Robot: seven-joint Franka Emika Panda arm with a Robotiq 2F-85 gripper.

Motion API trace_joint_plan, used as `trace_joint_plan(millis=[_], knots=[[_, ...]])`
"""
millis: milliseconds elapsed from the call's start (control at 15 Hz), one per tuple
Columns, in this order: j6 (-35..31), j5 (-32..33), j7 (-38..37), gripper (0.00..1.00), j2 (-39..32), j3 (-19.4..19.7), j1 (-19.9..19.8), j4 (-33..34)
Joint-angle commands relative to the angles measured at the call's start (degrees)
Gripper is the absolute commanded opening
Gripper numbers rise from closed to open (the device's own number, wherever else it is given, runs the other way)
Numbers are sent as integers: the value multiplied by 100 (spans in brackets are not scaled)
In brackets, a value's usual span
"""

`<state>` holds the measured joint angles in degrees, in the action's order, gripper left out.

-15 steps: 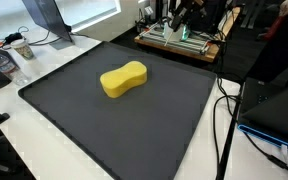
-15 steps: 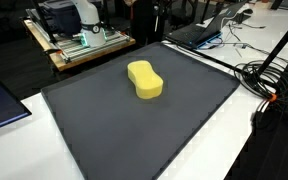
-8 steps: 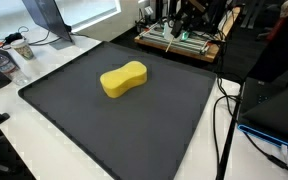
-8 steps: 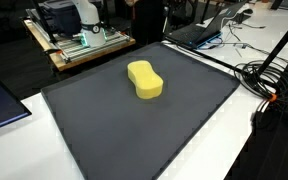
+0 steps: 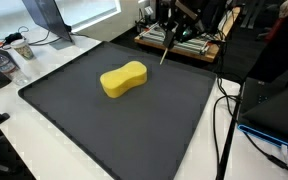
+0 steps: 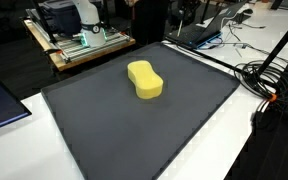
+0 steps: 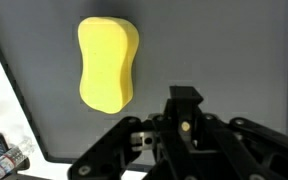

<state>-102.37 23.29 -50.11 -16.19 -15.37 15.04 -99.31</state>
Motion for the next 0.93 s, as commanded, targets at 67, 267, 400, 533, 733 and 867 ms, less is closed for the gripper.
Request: trace_joint_plan(millis=[67,267,400,533,733,867], knots=[[286,-371,148,4,-543,434,102,929],[394,-714,354,4,-725,649,-1,1311],[471,-942,585,4,-760,778,-75,1470],[504,-1125,840,4,-689,898,-170,1523],[451,-1252,1391,4,-368,1025,-344,1290],[413,-1301,1711,4,-154,1095,-444,1093]])
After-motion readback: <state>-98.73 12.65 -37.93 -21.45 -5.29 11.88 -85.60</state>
